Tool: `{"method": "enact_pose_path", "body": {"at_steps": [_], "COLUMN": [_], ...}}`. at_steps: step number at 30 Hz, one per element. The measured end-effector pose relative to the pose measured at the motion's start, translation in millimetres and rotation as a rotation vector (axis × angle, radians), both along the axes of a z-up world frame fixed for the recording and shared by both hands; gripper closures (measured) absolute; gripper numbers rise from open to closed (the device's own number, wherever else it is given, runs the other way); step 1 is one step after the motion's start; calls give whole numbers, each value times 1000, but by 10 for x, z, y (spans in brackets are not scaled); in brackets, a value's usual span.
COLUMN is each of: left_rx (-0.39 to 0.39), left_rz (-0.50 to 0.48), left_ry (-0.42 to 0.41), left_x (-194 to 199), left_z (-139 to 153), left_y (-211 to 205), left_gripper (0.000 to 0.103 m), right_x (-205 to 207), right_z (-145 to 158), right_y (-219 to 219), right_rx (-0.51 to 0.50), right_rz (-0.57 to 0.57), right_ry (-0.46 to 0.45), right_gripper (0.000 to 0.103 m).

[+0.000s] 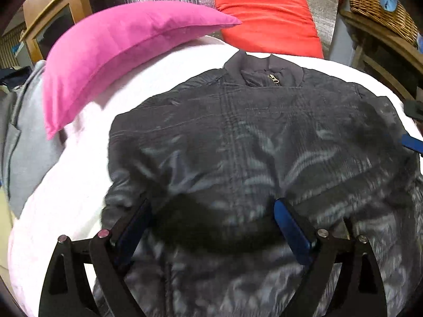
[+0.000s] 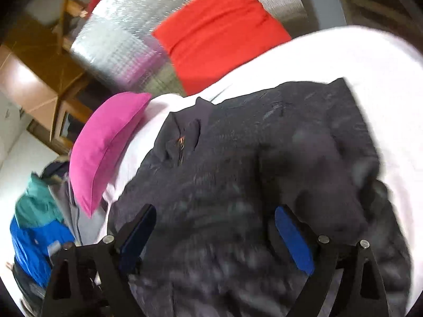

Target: Fold large clothes

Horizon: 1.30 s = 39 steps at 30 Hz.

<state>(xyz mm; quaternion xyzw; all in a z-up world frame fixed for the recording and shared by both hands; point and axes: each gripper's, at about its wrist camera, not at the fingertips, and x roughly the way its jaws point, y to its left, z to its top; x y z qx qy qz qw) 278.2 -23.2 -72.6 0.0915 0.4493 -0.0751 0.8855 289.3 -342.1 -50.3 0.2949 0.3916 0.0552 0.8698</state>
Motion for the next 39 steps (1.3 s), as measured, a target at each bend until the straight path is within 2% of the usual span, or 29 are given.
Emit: {"method": "enact_pose_path", "body": {"at_steps": [4, 12, 18, 23, 27, 32, 35, 39], "left_rx": [39, 41, 25, -11, -145, -420, -483, -498], "left_rz": [2, 23, 31, 87, 157, 211, 221, 246], "left_ry": [-14, -44, -71, -5, 62, 194, 239, 278], "left_x": [-249, -900, -1667, -2174, -2536, -2772, -2827, -2851], "left_z": [92, 341, 347, 179, 100, -51, -177, -335], "left_y": [85, 352, 747, 1200, 1570, 1769, 1752, 1720], "left_gripper": [9, 9, 9, 9, 9, 9, 9, 9], "right_x": [-566, -1790, -2691, -3266, -3519, -3599, -3575, -3545], "right_z": [155, 303, 166, -166, -347, -521, -608, -733], "right_y": [-38, -205, -339, -525, -569, -582, -573, -550], "right_rx": [-17, -79, -79, -41, 10, 110, 141, 160], "right_rz": [-11, -20, -57, -77, -74, -63, -65, -61], "right_ry": [-39, -64, -48, 37, 48, 49, 57, 93], "right_gripper": [10, 10, 10, 10, 10, 10, 12, 30]}}
